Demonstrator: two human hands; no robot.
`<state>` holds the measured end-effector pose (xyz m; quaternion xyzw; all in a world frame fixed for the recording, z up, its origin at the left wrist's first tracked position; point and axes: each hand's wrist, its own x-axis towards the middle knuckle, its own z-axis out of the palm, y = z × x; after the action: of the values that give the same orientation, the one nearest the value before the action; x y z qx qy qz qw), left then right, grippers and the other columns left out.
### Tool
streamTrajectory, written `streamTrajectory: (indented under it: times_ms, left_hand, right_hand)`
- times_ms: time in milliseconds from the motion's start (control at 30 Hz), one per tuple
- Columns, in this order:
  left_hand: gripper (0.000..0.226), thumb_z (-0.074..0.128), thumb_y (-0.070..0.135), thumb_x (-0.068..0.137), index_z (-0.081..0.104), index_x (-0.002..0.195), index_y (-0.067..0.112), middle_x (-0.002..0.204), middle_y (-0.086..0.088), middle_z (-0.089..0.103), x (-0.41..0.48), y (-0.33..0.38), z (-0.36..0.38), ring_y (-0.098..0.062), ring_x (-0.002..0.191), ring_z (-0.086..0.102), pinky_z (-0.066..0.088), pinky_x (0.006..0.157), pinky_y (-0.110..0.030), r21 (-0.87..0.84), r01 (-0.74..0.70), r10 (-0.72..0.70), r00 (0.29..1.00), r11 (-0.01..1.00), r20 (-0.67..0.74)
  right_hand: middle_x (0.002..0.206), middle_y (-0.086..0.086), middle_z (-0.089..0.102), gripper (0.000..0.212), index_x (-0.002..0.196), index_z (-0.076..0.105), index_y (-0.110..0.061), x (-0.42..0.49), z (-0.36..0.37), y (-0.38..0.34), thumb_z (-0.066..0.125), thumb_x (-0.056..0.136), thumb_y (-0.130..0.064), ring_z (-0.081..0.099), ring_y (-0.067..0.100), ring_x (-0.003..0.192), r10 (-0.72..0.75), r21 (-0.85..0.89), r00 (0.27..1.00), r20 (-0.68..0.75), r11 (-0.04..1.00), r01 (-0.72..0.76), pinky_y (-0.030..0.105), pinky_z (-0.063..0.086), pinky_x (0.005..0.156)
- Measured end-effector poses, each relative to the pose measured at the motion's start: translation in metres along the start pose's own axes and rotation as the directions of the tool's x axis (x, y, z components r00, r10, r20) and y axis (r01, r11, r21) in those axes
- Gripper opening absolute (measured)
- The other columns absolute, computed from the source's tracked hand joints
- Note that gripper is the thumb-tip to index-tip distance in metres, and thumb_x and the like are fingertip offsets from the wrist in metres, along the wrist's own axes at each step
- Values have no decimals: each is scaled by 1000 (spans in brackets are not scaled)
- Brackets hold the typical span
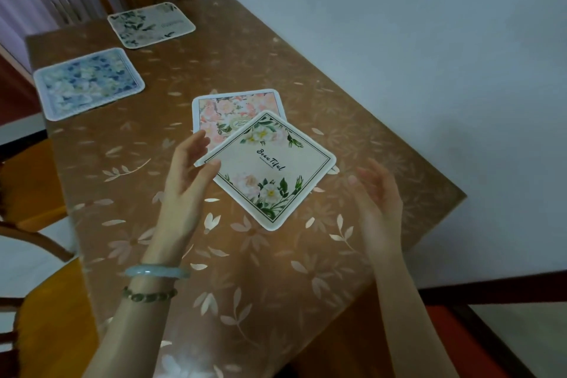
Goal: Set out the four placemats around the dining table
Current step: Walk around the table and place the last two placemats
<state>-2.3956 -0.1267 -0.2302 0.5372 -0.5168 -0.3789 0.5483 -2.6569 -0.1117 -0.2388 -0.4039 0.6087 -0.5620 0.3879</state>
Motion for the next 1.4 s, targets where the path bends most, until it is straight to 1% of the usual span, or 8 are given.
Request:
streamTrajectory:
  times_ms: [167, 367, 533, 700, 867, 933, 1033, 1400]
  left_hand:
    - [45, 57, 33, 91, 46, 134, 32, 136, 12, 52, 33, -31, 0, 1, 125, 46, 40, 90, -7, 43, 57, -58, 998, 997, 21]
    - [47, 56, 37, 94, 41, 138, 33, 140, 10, 45, 91, -91, -6, -10, 128, 44, 38, 104, -34, 287, 109, -162, 972, 952, 170]
    - [52, 54, 37, 95, 38, 143, 23, 145, 1, 42, 156, -152, -11, -20, 132, 38, 33, 109, -44, 524, 51, -250, 915, 850, 316]
    - [56, 54, 36, 96, 38, 144, 14, 150, -9, 38, 201, -213, -6, -26, 138, 35, 28, 110, -41, 654, 147, -445, 838, 742, 316]
    - [44, 51, 38, 96, 54, 128, 7, 124, -15, 57, 214, -233, 3, -33, 112, 54, 38, 87, -36, 681, 77, -395, 859, 728, 326]
    - [45, 48, 39, 96, 53, 128, 7, 123, -17, 57, 215, -238, 5, -36, 112, 52, 40, 92, -42, 710, 50, -382, 868, 702, 316]
    - [45, 48, 39, 97, 53, 128, 6, 119, -21, 58, 217, -243, 9, -40, 109, 52, 40, 95, -51, 732, 43, -374, 879, 680, 296]
    - [21, 54, 15, 94, 62, 104, -2, 95, -29, 56, 217, -233, 23, -41, 88, 54, 39, 73, -39, 645, 151, -271, 958, 749, 91]
  right_hand:
    - [98, -21, 69, 35, 118, 60, -29, 16, 17, 21, 70, 86, -22, 64, -7, 94, 62, 20, 998, -10, 998, -62, 5, 48, 70]
    - [109, -10, 67, 35, 120, 60, -22, 40, 64, 61, 68, 87, -15, 63, -13, 86, 181, 20, 983, -23, 983, -180, 8, 51, 62]
    - [119, 2, 63, 39, 126, 57, -16, 65, 102, 100, 66, 89, -17, 62, 2, 94, 366, 26, 927, -83, 931, -365, 15, 48, 70]
    - [129, 7, 57, 47, 135, 49, -13, 84, 122, 138, 62, 91, -17, 60, 16, 99, 548, 20, 817, -179, 832, -554, 26, 45, 75]
    - [121, 9, 54, 53, 138, 42, -9, 98, 131, 158, 62, 90, -17, 58, 24, 101, 660, 18, 722, -207, 741, -672, 30, 46, 70]
    - [106, 10, 62, 38, 123, 51, -8, 102, 132, 164, 63, 87, -15, 64, 26, 90, 667, 15, 704, -244, 729, -685, 32, 52, 63]
    - [99, 19, 68, 30, 111, 61, -1, 107, 134, 171, 62, 82, -10, 69, 35, 86, 675, 2, 674, -299, 707, -707, 45, 59, 70]
    - [88, 16, 64, 21, 105, 62, -1, 125, 135, 169, 48, 90, -7, 65, 37, 84, 647, -49, 698, -308, 722, -690, 49, 58, 77]
